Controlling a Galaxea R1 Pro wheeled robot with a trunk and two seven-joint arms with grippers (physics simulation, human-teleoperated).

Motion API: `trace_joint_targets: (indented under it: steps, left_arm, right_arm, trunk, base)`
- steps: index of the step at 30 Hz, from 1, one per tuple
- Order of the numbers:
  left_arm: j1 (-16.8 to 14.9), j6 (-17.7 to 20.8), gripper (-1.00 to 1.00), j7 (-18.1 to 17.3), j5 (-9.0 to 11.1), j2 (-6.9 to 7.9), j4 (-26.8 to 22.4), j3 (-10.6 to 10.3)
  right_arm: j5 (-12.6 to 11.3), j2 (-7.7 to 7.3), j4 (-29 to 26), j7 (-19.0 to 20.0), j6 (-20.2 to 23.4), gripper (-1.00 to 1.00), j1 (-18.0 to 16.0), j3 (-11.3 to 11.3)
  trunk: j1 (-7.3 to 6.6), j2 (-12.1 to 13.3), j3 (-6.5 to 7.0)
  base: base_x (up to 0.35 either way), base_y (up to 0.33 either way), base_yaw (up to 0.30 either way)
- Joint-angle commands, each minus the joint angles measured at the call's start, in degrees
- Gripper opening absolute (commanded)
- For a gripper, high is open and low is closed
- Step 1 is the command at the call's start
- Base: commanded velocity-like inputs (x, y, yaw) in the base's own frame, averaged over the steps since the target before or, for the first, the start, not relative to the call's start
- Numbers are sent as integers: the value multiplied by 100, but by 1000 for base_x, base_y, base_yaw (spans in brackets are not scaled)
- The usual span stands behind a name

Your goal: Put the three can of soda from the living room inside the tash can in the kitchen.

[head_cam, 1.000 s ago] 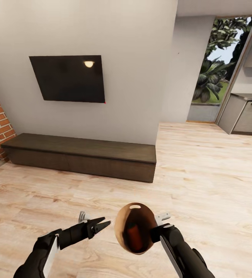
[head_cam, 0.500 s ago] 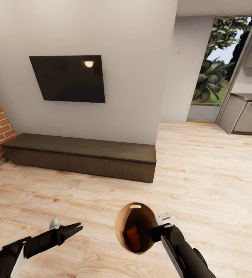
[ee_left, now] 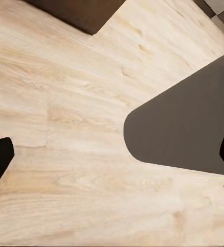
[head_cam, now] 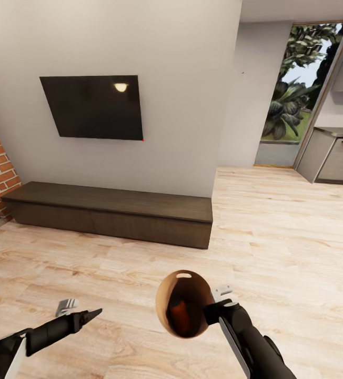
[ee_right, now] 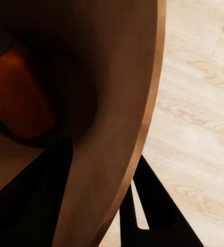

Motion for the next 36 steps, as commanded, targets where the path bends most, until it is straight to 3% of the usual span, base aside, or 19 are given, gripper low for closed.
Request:
trace_joint_targets:
  steps: [1, 5, 9, 16, 36]
  left_arm:
    - [0, -80, 100, 343, 1, -17, 10, -4]
    - [0, -275, 100, 1041, 0, -60, 43, -3]
    - [0, -449, 100, 1283, -1, -67, 370, 9]
    - [0, -919, 100, 1322, 5, -67, 674, 21]
    - [0, -1029, 100, 1295, 25, -67, 840, 21]
  right_arm:
    - [-29, 1, -18, -3, -1, -100, -2, 2]
    - [-29, 1, -37, -5, 2, -100, -2, 1]
    - [-29, -2, -43, -6, 3, -100, -2, 1]
    - [-29, -7, -44, -6, 3, -100, -2, -1]
    - [-29, -26, -45, -6, 3, -100, -1, 1]
  trunk:
    - [0, 0, 0]
    - [0, 0, 0]
    - [0, 0, 0]
    - [0, 0, 0]
    - [0, 0, 31]
  base:
    - [0, 0, 0]
    - [0, 0, 0]
    - [0, 0, 0]
    - [0, 0, 0]
    - [0, 0, 0]
